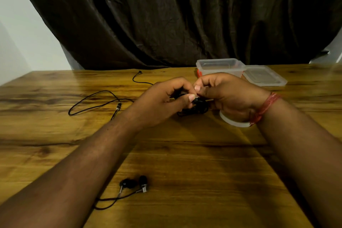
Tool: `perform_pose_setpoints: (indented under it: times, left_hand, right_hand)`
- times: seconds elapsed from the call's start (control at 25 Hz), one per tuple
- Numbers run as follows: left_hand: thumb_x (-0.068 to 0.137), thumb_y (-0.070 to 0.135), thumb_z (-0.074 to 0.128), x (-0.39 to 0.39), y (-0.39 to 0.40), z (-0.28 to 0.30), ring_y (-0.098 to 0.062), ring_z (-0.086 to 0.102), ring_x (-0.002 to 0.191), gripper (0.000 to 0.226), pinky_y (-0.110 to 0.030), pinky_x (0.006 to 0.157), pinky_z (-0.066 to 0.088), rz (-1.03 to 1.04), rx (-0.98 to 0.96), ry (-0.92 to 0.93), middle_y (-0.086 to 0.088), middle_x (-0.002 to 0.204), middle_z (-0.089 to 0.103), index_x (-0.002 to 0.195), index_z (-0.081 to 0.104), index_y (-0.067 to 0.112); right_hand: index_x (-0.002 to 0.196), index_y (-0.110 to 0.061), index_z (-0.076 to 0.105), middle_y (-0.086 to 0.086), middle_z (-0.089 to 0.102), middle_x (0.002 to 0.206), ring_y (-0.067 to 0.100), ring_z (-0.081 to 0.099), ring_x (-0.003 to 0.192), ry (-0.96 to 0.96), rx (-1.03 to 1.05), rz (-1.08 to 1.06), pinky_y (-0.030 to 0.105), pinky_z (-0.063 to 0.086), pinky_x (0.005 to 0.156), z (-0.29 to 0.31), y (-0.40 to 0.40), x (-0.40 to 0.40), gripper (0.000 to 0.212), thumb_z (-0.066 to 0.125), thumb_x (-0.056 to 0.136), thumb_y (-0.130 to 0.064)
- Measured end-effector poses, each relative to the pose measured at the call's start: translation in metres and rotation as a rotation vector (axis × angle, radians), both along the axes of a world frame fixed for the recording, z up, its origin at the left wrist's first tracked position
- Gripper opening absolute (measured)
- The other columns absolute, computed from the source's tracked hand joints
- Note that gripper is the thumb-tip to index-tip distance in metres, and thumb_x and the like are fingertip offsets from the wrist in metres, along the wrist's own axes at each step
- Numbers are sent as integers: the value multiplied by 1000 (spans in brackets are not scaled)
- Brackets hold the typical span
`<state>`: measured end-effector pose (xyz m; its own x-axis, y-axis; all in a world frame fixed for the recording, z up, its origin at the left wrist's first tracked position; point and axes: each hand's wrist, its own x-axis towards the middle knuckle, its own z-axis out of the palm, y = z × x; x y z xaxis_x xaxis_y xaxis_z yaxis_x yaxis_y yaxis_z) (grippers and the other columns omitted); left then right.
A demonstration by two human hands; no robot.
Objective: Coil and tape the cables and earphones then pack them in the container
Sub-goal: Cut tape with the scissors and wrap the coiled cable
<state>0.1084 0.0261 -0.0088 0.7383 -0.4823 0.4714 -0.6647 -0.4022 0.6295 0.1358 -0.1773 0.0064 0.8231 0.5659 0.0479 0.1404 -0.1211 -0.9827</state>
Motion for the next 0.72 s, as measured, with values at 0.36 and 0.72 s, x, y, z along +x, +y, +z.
perform_pose_setpoints:
  times: [0.36,0.72]
  left_hand:
    - [95,18,61,5,0,-2,3,60,70,4,-14,63,44,75,-52,93,13,75,67,98,64,20]
    - [93,8,63,8,-8,0,-20,57,66,13,-20,53,42,167,-245,293,6,59,66,83,58,15]
  right_hand:
    - [101,-18,58,1,64,76,13,58,70,-518,-151,-291,36,49,66,-7,18,2,15,63,91,-9]
    - [109,-27,48,-5,68,71,5,57,62,-572,-10,-414,32,46,63,-15,25,2,36,73,84,-20]
